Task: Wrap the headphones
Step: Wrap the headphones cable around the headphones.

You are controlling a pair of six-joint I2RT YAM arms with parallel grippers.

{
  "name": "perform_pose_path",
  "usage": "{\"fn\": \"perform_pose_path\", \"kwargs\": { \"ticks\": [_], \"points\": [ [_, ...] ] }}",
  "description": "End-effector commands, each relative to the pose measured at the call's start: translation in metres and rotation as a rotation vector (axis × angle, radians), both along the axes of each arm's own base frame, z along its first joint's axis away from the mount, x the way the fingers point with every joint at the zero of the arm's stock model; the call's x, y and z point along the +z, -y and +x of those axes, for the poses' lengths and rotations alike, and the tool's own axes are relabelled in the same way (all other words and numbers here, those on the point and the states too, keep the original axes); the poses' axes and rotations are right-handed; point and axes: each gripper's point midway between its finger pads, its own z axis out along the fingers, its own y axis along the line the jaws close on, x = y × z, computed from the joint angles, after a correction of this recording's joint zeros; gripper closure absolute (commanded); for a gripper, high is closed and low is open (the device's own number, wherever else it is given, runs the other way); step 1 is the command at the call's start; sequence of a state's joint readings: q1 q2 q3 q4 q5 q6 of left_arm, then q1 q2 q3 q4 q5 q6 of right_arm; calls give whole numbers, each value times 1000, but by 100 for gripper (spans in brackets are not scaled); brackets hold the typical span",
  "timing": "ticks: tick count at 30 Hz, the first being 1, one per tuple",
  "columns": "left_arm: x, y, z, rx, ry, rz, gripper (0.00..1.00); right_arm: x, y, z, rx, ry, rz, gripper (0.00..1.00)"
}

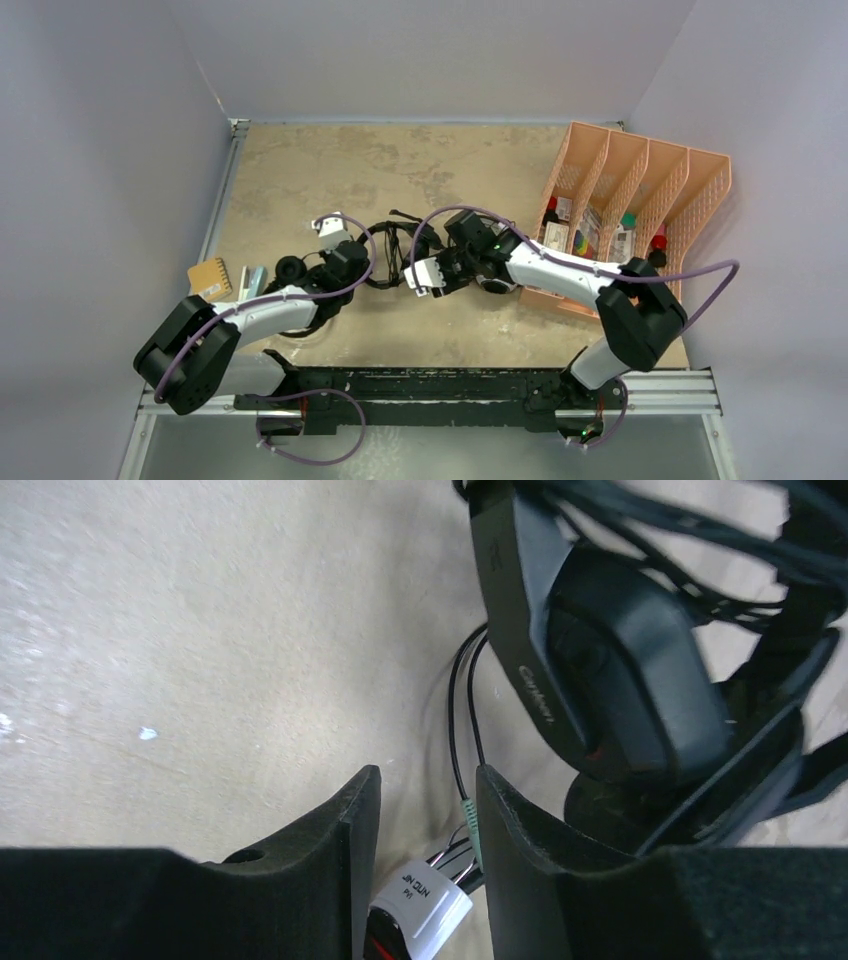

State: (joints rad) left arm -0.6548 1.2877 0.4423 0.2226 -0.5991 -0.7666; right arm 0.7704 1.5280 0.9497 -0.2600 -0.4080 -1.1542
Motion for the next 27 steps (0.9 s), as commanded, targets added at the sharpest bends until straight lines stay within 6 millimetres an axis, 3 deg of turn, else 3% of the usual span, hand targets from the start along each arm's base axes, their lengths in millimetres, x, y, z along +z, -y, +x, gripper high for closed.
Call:
{"fn": "perform_pose_path", "kwargs": {
  "ticks": [1, 4, 11, 18, 22, 27],
  "points": [
    [31, 6, 13, 25, 108, -89, 100, -14, 8, 23, -36, 84, -85, 55],
    [31, 6, 13, 26, 109, -94, 100, -18, 9, 35, -66, 142, -92, 48],
    [29, 7, 12, 19, 106, -96, 100, -21, 4, 53, -86, 226, -83, 41],
    [29, 9, 13, 15, 107, -102, 100, -37, 6, 57, -81, 230, -116, 45],
    [29, 8, 12, 17, 108, -102, 100, -40, 0, 61, -90, 239, -88, 54],
    [32, 6, 12, 23, 114, -102, 100, -44, 2, 60, -101, 236, -90, 83]
  ]
}}
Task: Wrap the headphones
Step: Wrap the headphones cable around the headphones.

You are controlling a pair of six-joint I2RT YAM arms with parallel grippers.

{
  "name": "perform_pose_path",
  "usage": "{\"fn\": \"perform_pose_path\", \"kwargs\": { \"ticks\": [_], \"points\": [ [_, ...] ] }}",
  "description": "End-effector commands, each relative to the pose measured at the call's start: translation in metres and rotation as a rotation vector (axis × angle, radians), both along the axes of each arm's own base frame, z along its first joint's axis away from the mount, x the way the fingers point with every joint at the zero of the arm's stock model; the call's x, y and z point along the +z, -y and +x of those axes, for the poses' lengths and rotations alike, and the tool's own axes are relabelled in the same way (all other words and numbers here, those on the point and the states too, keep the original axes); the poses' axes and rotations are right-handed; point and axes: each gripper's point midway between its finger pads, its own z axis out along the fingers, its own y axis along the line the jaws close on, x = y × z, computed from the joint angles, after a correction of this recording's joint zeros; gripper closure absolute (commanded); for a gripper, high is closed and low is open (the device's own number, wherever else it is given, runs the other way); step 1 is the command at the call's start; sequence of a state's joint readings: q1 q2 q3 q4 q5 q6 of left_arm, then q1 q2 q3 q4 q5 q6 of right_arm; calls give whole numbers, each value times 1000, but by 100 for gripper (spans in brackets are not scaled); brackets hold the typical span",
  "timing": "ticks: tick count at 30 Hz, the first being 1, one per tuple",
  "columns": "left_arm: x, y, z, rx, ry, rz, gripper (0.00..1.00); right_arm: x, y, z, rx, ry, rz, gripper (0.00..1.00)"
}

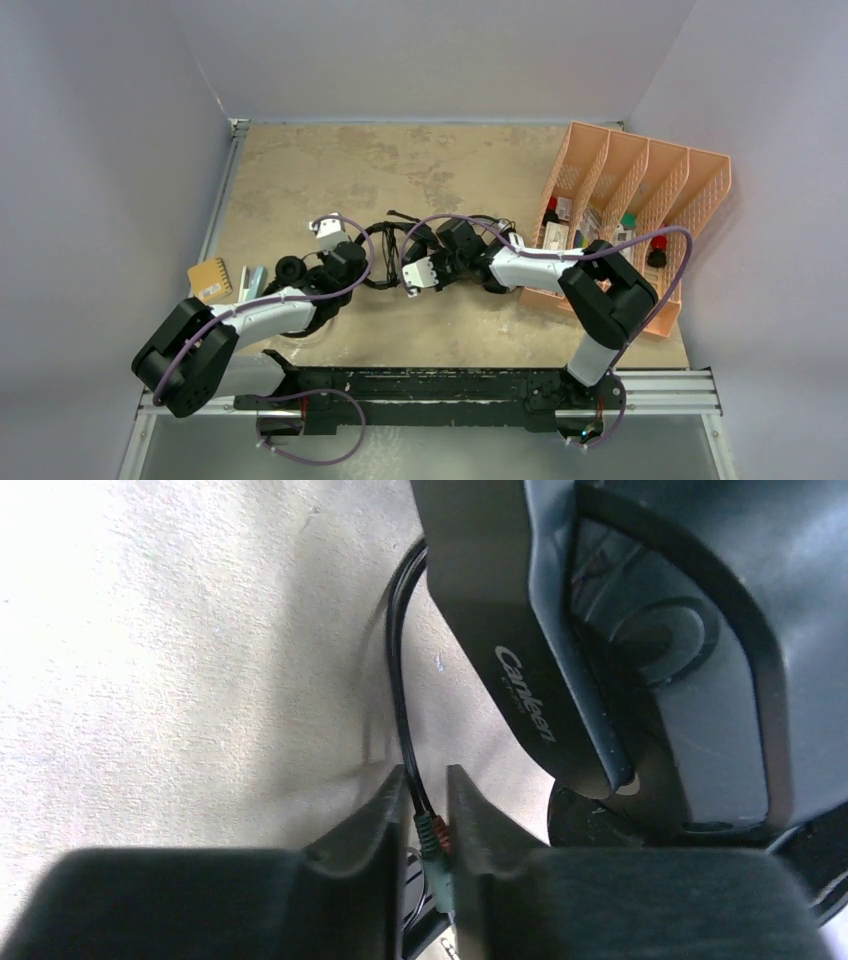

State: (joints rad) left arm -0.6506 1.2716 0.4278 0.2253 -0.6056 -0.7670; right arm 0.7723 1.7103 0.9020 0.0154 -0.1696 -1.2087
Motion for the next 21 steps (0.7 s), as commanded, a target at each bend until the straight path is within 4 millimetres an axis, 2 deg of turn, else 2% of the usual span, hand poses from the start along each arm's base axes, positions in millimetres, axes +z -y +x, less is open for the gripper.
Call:
{"fn": "perform_pose_path", "kwargs": {
  "ticks": [1, 3, 6, 13, 17, 21],
  "points": [
    [32, 10, 14, 17, 111, -102, 100, 8, -4, 4, 2, 38, 35, 89],
    [33, 9, 14, 32, 113, -112, 100, 12, -7, 1, 13, 26, 48, 100],
    [38, 3, 17, 97, 121, -130, 100, 18, -12, -6, 28, -16, 57, 100],
    [55, -15, 23, 218, 152, -186, 100, 38, -23, -43, 89, -137, 91, 100],
    [60, -12, 28, 203, 160, -188, 100, 49, -33, -79, 129, -235, 122, 100],
    [60, 12, 33, 106, 146, -242, 100, 63, -50, -99, 102, -359, 206, 100]
  ]
}}
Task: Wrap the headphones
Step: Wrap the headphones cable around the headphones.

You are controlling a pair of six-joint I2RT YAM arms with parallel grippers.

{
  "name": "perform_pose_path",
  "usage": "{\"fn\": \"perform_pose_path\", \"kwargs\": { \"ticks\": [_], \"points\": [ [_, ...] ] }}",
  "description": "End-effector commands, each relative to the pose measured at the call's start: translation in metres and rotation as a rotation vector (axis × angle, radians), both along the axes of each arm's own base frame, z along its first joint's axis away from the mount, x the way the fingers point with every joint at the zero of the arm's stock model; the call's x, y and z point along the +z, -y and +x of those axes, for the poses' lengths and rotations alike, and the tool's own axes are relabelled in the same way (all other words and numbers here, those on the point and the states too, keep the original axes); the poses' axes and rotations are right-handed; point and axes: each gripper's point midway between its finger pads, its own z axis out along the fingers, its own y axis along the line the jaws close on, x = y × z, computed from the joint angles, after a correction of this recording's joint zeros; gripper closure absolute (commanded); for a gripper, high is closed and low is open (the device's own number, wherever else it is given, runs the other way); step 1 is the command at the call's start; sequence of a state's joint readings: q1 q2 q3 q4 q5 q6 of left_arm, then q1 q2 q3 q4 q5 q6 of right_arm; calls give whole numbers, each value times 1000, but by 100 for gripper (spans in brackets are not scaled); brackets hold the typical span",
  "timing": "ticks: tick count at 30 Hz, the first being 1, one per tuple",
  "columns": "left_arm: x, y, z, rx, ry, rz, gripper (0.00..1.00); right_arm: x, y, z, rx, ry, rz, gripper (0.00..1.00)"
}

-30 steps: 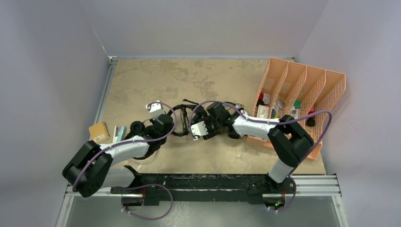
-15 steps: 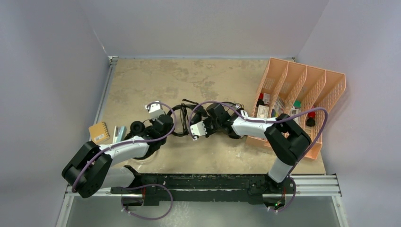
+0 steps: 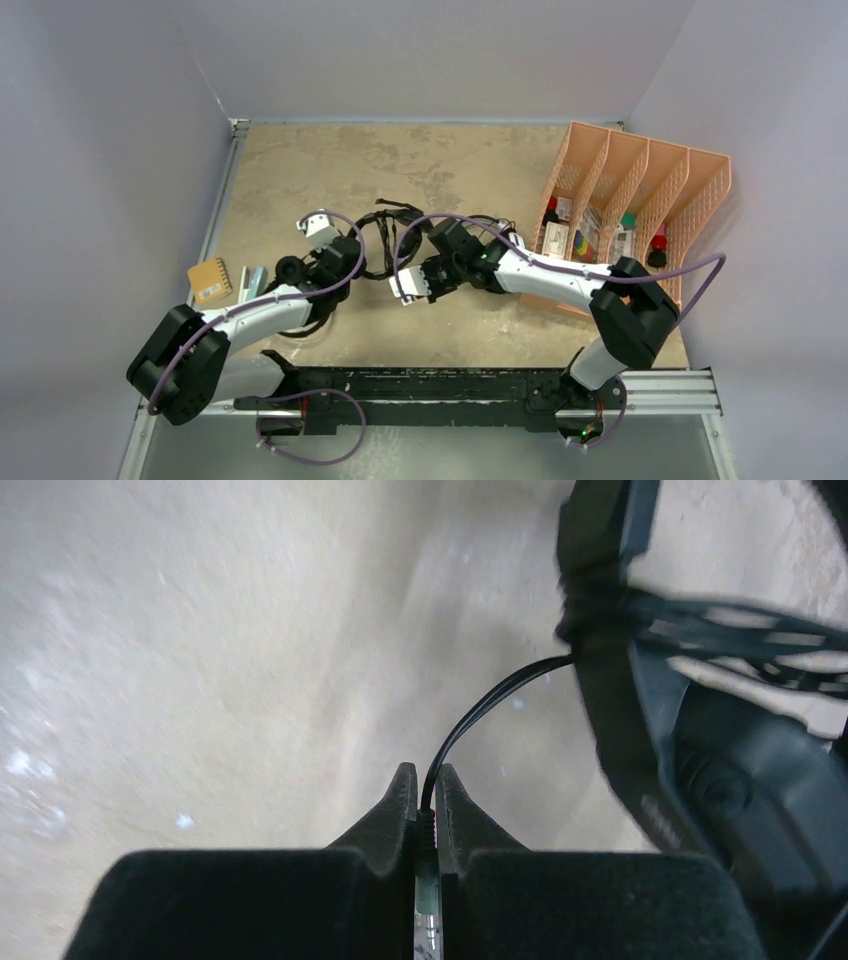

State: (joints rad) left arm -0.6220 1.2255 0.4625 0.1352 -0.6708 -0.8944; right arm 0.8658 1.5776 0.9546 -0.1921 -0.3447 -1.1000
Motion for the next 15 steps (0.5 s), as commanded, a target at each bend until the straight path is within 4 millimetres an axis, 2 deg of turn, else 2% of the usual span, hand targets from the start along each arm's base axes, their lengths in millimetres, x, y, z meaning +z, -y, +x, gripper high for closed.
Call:
{"fn": "perform_pose_path", "kwargs": {
  "ticks": [1, 4, 9, 15],
  "points": [
    [43, 32, 27, -46, 128, -175, 100, 25, -22, -32, -40, -210, 112, 100],
    [45, 35, 25, -45, 127, -210, 100, 25, -29, -34, -111, -280, 150, 100],
    [61, 37, 25, -58, 147, -230, 100, 21, -38, -44, -166, -399, 184, 100],
    [46, 28, 32, -35, 137, -131, 100, 33, -49, -81, -190, -678, 257, 100]
  ]
}}
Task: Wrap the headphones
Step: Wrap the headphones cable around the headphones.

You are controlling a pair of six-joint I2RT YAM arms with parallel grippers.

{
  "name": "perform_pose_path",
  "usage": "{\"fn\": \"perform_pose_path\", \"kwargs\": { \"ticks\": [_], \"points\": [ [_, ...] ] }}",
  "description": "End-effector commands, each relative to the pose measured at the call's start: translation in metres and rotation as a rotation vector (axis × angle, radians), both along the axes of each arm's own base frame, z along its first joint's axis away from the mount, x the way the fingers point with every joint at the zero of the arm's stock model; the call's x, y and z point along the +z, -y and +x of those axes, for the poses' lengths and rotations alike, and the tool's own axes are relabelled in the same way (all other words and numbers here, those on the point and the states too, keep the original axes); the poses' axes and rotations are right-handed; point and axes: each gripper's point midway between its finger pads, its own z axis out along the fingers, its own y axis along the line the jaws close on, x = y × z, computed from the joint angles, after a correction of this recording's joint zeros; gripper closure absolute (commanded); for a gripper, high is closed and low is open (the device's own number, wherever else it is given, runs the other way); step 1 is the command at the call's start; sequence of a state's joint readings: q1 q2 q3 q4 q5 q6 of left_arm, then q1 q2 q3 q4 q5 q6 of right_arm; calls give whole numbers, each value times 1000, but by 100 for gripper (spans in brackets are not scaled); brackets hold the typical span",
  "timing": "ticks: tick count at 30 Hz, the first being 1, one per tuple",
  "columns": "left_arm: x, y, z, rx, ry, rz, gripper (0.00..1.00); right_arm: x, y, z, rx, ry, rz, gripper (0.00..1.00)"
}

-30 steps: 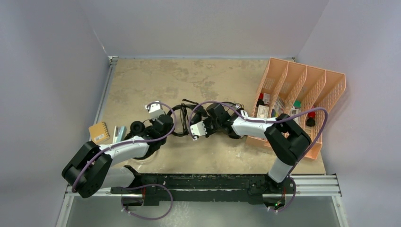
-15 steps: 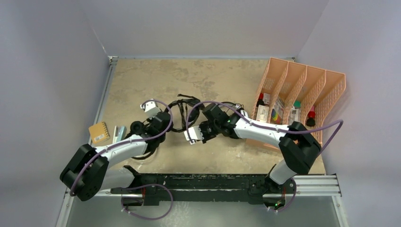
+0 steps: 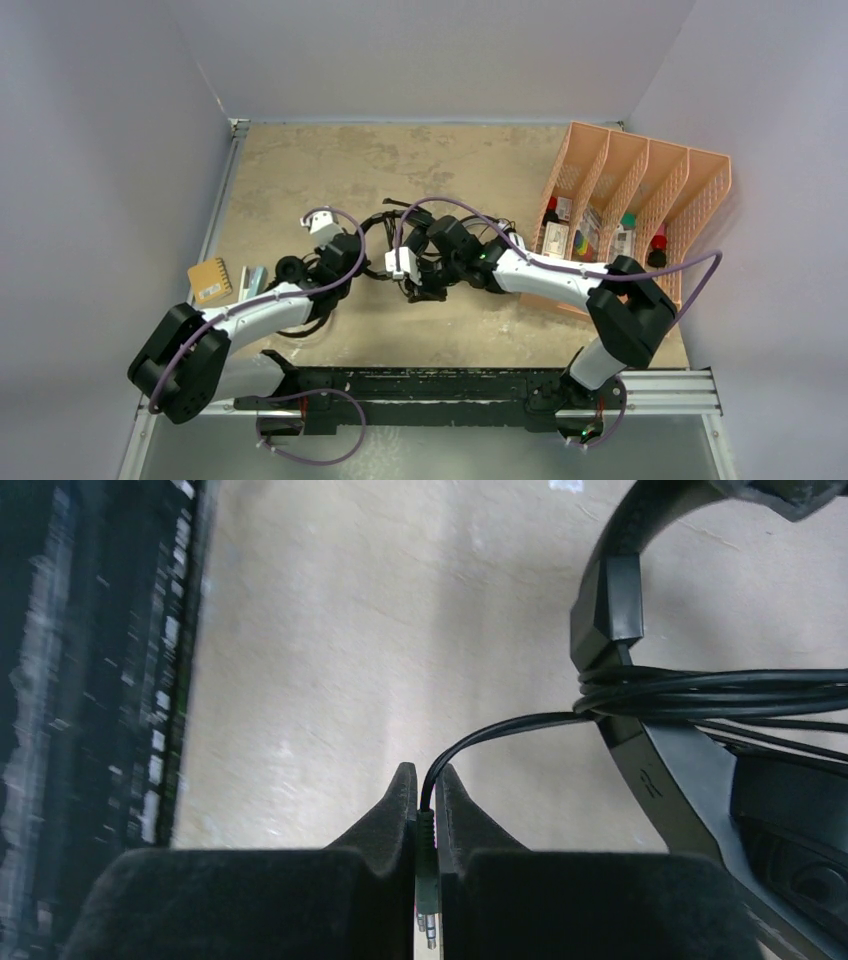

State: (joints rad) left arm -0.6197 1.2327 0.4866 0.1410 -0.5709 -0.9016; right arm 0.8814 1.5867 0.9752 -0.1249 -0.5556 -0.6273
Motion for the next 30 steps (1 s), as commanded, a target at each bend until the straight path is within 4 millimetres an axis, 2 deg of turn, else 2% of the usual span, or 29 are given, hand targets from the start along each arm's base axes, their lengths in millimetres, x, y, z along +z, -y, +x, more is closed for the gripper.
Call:
{"fn": "perform_pose_path", "kwargs": {
  "ticks": [1, 4, 6, 11, 17, 21, 27, 30],
  "points": [
    [37, 8, 31, 43, 142, -53, 100, 21, -18, -43, -7, -305, 127, 100],
    [22, 6, 31, 26, 127, -1, 100, 36, -27, -57, -64, -499, 173, 100],
    [12, 4, 28, 18, 122, 16, 100, 40, -33, -58, -144, -622, 176, 100],
    [-5, 1, 19, -5, 107, 38, 100, 48, -47, -38, -343, -907, 283, 100],
    [-9, 3, 15, -17, 102, 63, 100, 61, -54, -17, -498, -1167, 376, 100],
    [-11, 4, 13, -21, 101, 85, 100, 66, -56, 3, -594, -1244, 423, 100],
    [-17, 8, 9, -19, 88, 95, 100, 62, -59, 42, -821, -1211, 531, 100],
    [-18, 8, 6, -14, 86, 104, 100, 64, -62, 59, -880, -1205, 597, 100]
  ]
}}
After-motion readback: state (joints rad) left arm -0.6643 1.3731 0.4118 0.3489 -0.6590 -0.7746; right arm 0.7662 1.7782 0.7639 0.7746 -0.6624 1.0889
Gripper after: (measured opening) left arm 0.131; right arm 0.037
